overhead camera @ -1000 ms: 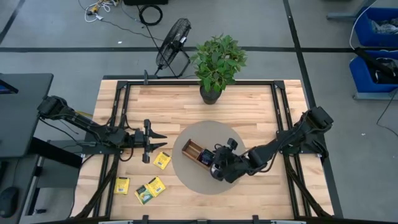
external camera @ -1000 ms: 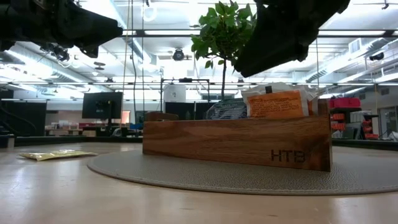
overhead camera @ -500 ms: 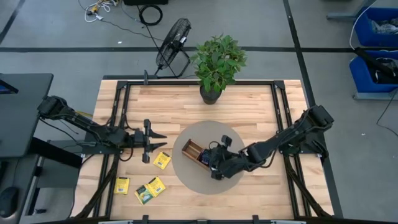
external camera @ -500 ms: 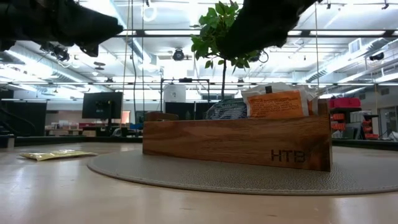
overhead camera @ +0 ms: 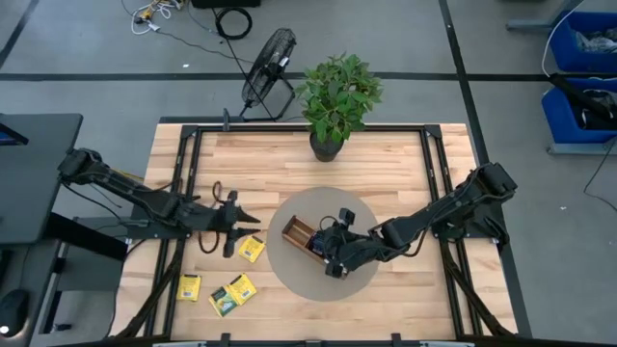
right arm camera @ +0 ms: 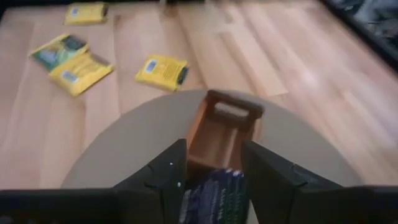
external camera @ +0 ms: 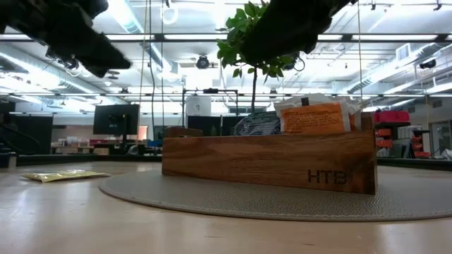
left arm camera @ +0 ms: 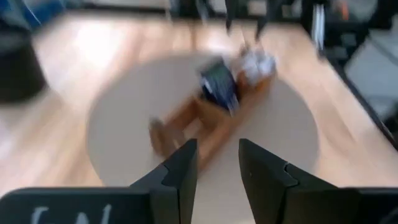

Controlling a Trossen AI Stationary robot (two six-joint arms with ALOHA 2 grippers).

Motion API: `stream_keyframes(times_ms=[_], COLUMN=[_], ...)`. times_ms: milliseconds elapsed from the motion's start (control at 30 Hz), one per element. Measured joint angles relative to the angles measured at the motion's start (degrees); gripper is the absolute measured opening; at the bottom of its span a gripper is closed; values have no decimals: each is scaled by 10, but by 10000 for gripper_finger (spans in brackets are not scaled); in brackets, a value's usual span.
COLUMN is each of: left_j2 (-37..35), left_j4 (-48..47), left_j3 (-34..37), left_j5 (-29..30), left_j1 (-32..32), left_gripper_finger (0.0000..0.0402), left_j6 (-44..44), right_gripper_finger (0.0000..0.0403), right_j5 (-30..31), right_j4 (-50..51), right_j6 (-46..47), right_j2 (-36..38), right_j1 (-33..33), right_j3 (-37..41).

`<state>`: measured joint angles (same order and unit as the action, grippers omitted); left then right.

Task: Pick & Place Tea
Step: Put the yellow tea bag into the top section of the wooden organizer

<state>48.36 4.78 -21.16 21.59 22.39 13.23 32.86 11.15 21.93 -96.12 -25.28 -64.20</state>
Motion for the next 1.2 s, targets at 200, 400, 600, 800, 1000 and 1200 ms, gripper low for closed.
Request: stream_keyframes(times_ms=[200,400,600,800,1000,1200], left_j2=[37,129,210,271,303,314], left_j4=[-238,-245,-253,-248,-241,-221], left_j3=[-63,-68,-94,-94,-94,-95], left_j5=[-69,-119,-144,-189,-191,-184], left_j1=[-23,-31,-51,-84,-98,-97], left_gripper_finger=[122,122,124,168,219,214], left_j6=[100,105,71,51,27,13], right_gripper_finger=[160,160,160,160,160,160], right_j5=[-9,-4,-4,-4,-4,-4], right_j4=[1,-6,-7,-9,-9,-9], right_j6=[10,0,12,13,13,13], right_j2=[0,0,0,0,0,0], right_j1=[3,3,3,2,2,2], right_j3=[0,0,0,0,0,0])
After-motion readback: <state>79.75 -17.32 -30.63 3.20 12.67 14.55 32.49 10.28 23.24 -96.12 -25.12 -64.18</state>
